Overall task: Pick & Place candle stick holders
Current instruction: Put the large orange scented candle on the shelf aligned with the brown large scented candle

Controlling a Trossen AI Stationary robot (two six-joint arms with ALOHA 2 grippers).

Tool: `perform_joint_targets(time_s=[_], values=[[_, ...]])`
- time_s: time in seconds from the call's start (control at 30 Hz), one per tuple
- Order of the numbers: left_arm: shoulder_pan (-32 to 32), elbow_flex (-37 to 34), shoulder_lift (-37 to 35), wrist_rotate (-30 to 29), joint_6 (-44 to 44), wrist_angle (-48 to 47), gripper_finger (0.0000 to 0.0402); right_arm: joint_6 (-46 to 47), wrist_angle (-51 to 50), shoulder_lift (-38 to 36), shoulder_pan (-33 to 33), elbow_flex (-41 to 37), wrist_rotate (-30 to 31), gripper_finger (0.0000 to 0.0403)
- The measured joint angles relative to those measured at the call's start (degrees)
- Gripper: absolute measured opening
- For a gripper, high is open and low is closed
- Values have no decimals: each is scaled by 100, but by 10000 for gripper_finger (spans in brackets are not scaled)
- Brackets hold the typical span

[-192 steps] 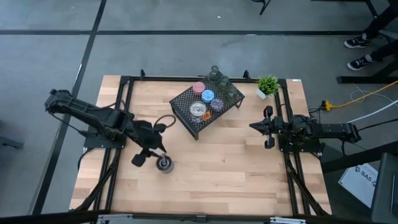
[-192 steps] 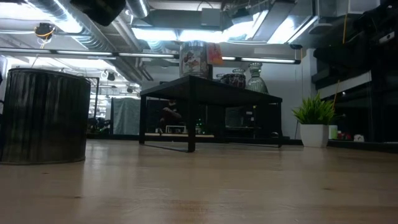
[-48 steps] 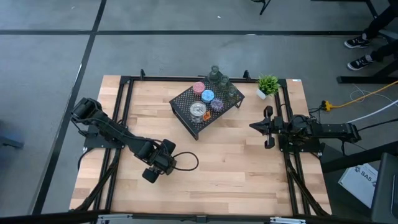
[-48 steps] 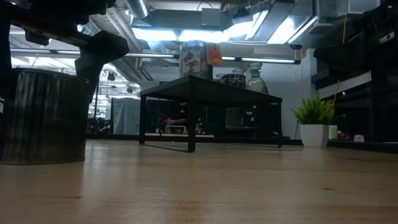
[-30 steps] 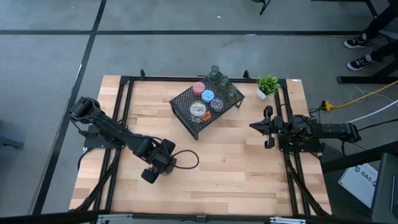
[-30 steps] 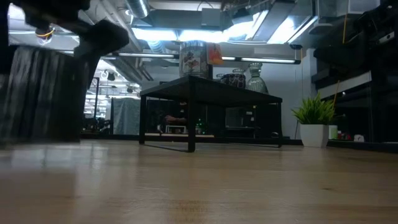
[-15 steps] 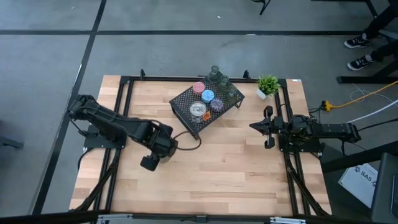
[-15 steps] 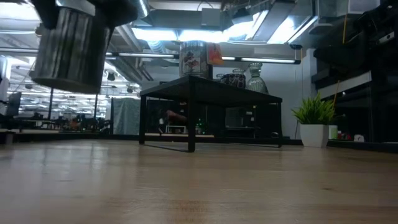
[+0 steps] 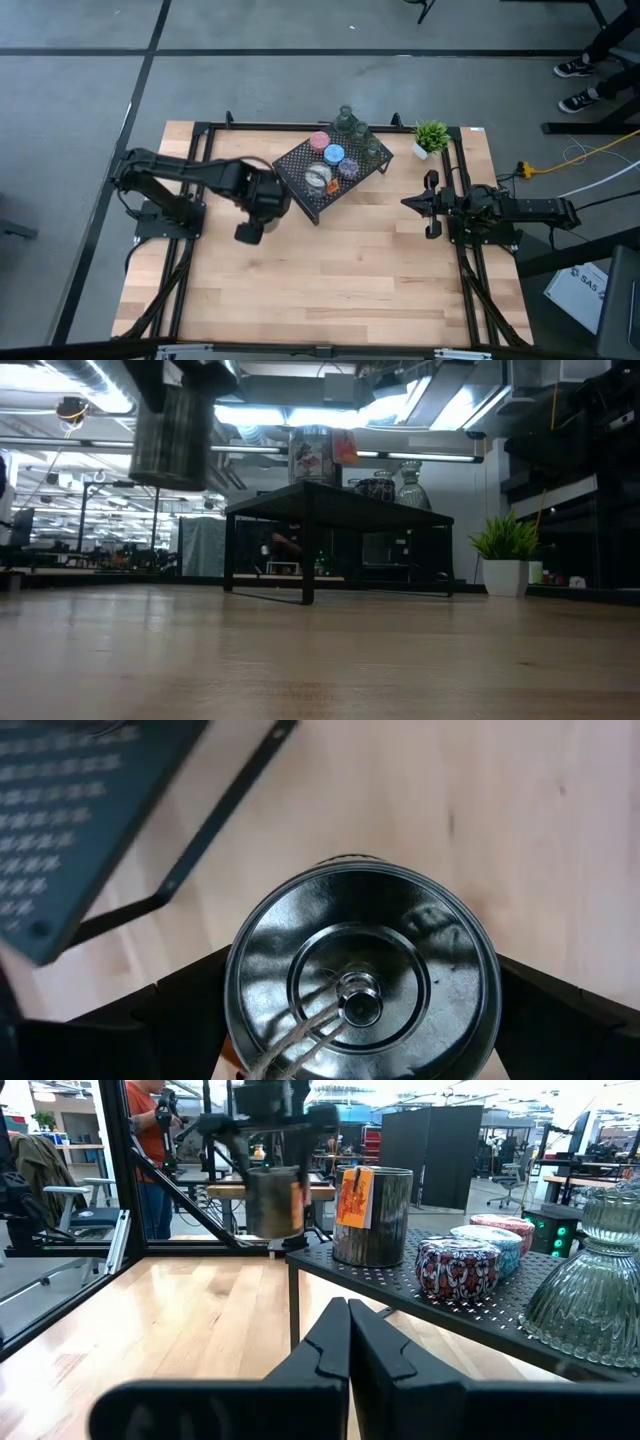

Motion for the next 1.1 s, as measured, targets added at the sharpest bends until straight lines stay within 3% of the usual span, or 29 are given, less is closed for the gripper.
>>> perform_joint_targets(time_s=[0.7, 1.1], values=[[2086, 807, 3, -26, -420, -464, 359, 0, 1, 0, 1, 0, 0, 0], [2931, 920, 3, -34, 302, 287, 359, 1, 2, 0, 2, 0, 0, 0]])
